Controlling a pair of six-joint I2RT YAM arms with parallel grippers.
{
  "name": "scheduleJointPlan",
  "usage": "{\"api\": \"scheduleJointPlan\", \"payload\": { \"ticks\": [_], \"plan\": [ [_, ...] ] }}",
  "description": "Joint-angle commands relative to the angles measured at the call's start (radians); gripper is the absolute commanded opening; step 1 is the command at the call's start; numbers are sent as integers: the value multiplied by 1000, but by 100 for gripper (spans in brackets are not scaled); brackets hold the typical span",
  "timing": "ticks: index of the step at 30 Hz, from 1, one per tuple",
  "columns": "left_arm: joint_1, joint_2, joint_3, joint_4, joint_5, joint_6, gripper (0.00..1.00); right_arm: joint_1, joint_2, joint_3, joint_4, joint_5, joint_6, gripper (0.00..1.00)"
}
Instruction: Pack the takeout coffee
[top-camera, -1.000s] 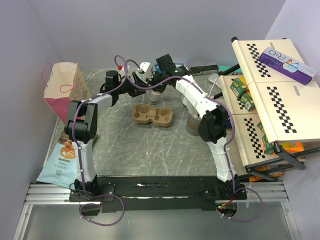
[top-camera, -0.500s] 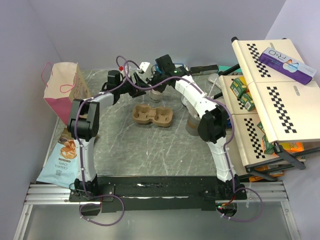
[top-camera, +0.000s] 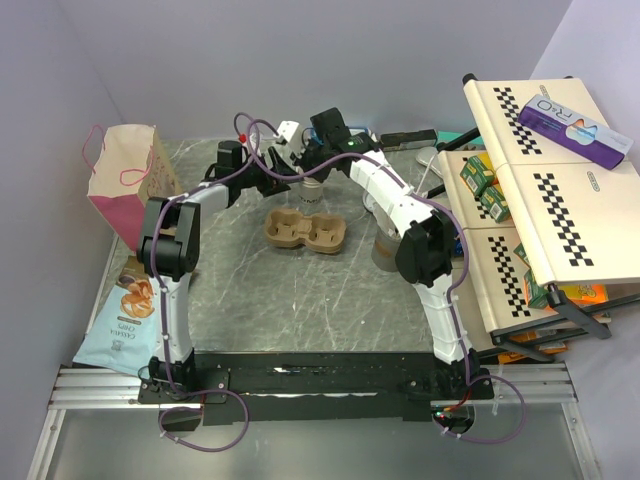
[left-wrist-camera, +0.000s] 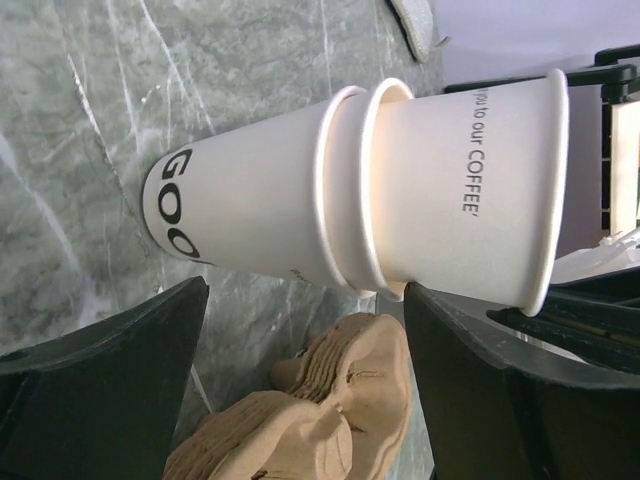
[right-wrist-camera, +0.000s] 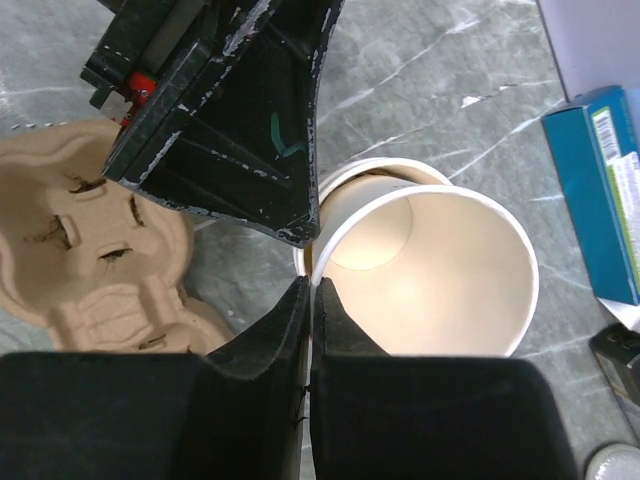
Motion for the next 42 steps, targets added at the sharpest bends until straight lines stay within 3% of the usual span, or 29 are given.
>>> {"api": "scheduleJointPlan", "payload": {
  "ticks": [1,12,17,21,25,30,42],
  "plan": [
    [-6,-7,54,47,39,12,85,23,-99,47,53,16,-27,0],
    [21,-53,68,47,78,13,87,28,-248,-10,51,17,-38,0],
    [69,-167,63,-89,-7,90,87,53,-366,-111,5,-67,-85,0],
    [126,-276,34,-171,-31,143,87,89,-536,-296,-93,-196,-159,0],
    [155,-396,25,-284,-34,263,87,177,-673,-506,-199,-204,-352,0],
    [155,-522,-67,-314,-23,413,87,260,-835,-837,-27,-130,-431,0],
    [155,-723,-214,-392,-100,594,89,370,-699,-962,113,-105,-406,0]
  ]
}}
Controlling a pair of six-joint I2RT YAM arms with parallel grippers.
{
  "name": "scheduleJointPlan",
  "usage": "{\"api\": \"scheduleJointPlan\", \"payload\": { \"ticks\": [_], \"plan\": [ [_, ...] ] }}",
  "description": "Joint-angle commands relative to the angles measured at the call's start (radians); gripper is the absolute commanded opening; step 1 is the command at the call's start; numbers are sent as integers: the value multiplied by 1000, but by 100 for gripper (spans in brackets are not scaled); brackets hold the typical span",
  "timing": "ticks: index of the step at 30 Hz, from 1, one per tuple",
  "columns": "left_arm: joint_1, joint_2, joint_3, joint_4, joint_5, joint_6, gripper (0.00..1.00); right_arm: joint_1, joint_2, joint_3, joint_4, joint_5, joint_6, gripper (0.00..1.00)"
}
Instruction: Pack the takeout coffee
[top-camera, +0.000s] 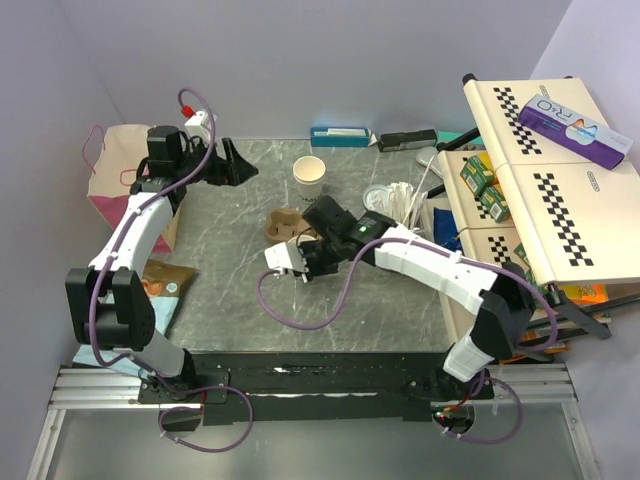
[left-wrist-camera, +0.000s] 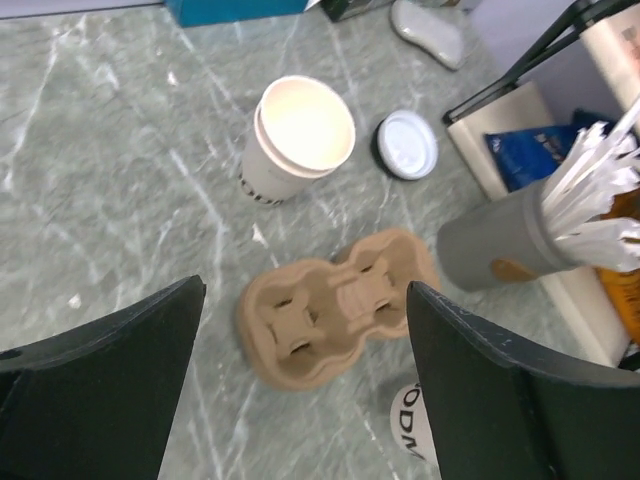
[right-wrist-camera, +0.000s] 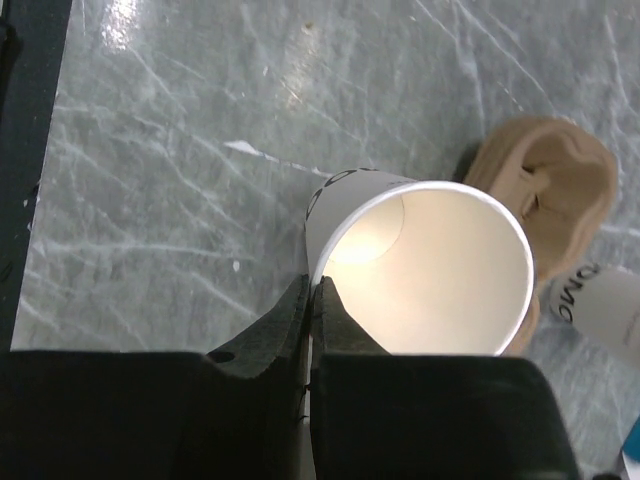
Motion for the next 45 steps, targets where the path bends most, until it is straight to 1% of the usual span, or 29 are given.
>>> {"api": "scheduleJointPlan", "payload": {
  "ticks": [1,7,9,17,20,21,22,27,29,32,35,36,39,40,41,43,44,45],
  "plan": [
    [2,-111,-24,-37,-45,126,89,41,37,-9,118,7,-15,0],
    [2,-166,-59,-58,-73,144,89,61,89,5,131,-5,2,0],
    [2,-175,-68,-65,-71,143,89,62,111,6,129,0,2,3],
    [2,-172,-65,-65,-67,123,89,59,166,17,109,-22,24,6],
    [2,-164,-53,-69,-59,121,89,61,165,14,108,-22,37,16],
    [2,-155,-48,-71,-58,120,89,61,163,16,105,-20,43,23],
    [2,-154,-45,-74,-53,118,89,61,158,22,102,-17,47,26],
    [1,-132,-21,-75,-28,118,89,44,132,68,56,-34,65,38],
    [1,-125,-13,-75,-13,121,89,28,116,117,8,-48,76,40],
    [-5,-114,-5,-81,-21,138,89,1,82,180,-32,-80,137,40],
    [-10,-100,18,-97,-41,162,89,-36,47,224,-21,-85,213,39],
    [-13,-97,21,-100,-53,166,88,-45,36,230,3,-69,244,39],
    [-30,-89,21,-92,-79,135,87,-82,10,229,107,59,368,36],
    [-36,-85,18,-89,-84,126,87,-90,8,233,124,137,399,36],
    [-56,-82,10,-88,-87,121,86,-105,5,237,143,167,459,35],
    [-79,-76,5,-80,-87,115,85,-165,-4,238,177,202,525,33],
    [-105,-69,5,-77,-82,110,84,-183,-9,244,177,222,569,31],
    [-116,-65,7,-74,-75,106,84,-215,-15,250,152,228,574,31]
  ]
}}
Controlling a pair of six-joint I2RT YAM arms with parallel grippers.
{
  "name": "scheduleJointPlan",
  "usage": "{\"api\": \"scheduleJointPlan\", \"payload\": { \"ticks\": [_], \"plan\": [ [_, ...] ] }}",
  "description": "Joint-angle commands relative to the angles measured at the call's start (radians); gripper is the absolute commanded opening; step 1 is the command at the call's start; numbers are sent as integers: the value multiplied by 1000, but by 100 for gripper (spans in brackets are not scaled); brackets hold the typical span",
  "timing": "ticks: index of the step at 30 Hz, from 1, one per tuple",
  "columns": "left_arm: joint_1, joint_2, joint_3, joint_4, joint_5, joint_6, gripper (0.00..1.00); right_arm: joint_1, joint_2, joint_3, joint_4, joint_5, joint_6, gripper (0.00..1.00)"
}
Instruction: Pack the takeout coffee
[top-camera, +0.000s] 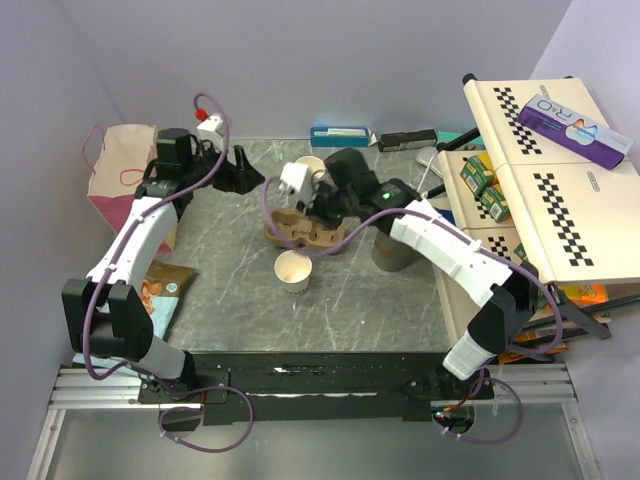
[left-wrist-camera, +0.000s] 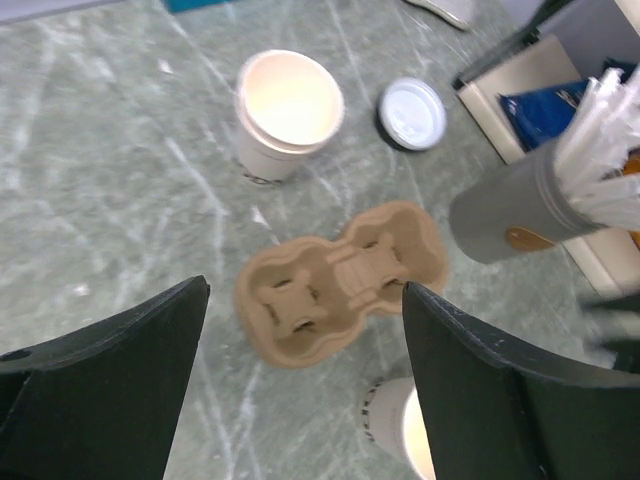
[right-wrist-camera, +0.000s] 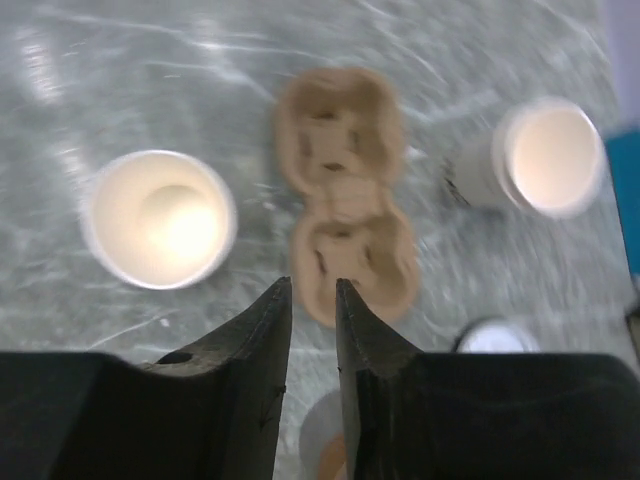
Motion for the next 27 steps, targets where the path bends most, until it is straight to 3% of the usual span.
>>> {"api": "scheduleJointPlan", "payload": {
  "ticks": [1,13,16,19,20,27],
  "plan": [
    [-70,17,35,27,21,-19,83,-97,-76,48,34,115,166,31],
    [-119,49,85,18,37,-7,84,-125,-407,-264,-295,-91,-116,25],
    [-119,54,92,15,41,-6,84,-127,-454,-362,-306,-7,-115,23],
    [-119,69,96,13,47,-10,84,-133,-460,-432,-254,133,-92,28],
    [-119,72,98,13,49,-12,84,-137,-458,-440,-242,152,-70,31],
    [-121,97,108,13,57,-22,84,-209,-413,-429,-193,231,-65,32]
  ]
}}
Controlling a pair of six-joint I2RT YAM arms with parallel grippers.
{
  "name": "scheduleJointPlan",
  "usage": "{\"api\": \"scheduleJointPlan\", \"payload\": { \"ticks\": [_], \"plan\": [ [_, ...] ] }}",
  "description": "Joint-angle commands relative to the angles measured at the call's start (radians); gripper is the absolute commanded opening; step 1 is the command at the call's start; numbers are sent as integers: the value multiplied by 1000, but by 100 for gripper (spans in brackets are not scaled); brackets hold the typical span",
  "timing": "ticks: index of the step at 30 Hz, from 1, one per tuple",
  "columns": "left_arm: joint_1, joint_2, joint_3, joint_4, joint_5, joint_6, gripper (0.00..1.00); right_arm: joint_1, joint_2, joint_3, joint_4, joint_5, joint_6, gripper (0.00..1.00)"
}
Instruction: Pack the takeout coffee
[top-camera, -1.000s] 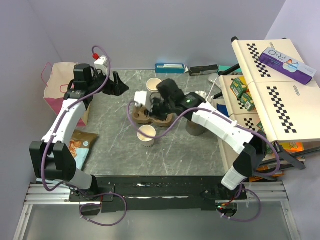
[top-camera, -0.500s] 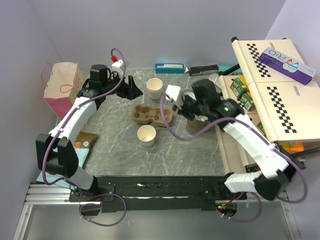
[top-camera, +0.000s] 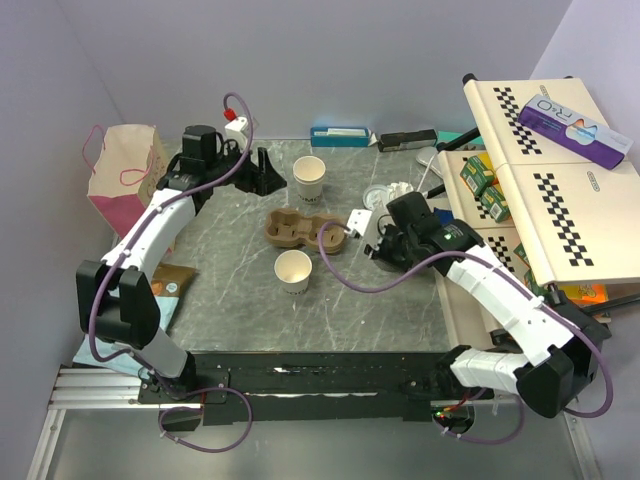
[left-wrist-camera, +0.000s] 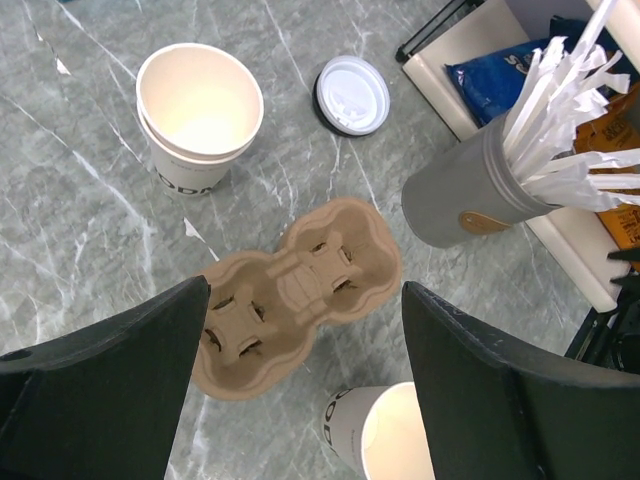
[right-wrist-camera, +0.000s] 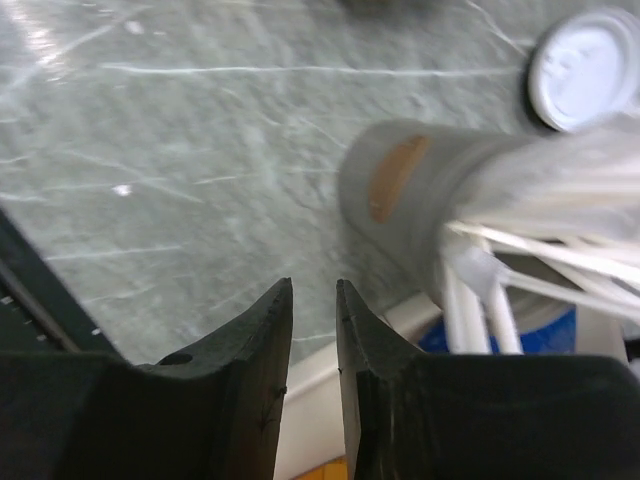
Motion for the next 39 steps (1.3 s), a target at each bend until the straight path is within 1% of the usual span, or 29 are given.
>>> {"api": "scheduleJointPlan", "payload": {
  "ticks": [1,9,18,21,22,24,25,27,28,31,37,39],
  "plan": [
    [1,9,44,18,25,-11,84,-38,14,27,53,98,-4,32],
    [1,14,36,25,28,-22,84,-81,106,73,55,111,-37,32],
    [-1,20,30,18,33,-17,84,-103,143,59,76,118,-58,32],
    [1,26,30,19,39,-25,84,-107,149,51,75,112,-63,29],
    [1,27,32,18,42,-26,84,-109,153,50,72,107,-67,25],
    [-1,29,36,15,43,-26,84,-110,159,39,72,93,-74,21],
    [1,32,36,13,42,-26,84,-110,162,36,70,87,-80,16],
    [1,32,39,7,40,-23,84,-110,172,34,67,70,-84,12],
    [1,30,41,2,40,-23,84,-110,177,36,67,67,-89,8],
    [1,29,41,-10,37,-16,84,-110,188,54,64,49,-100,0],
    [-1,23,27,-11,30,-11,84,-110,225,106,75,7,-121,0],
    [1,23,27,-15,28,-11,84,-110,251,152,56,6,-120,0]
  ]
}}
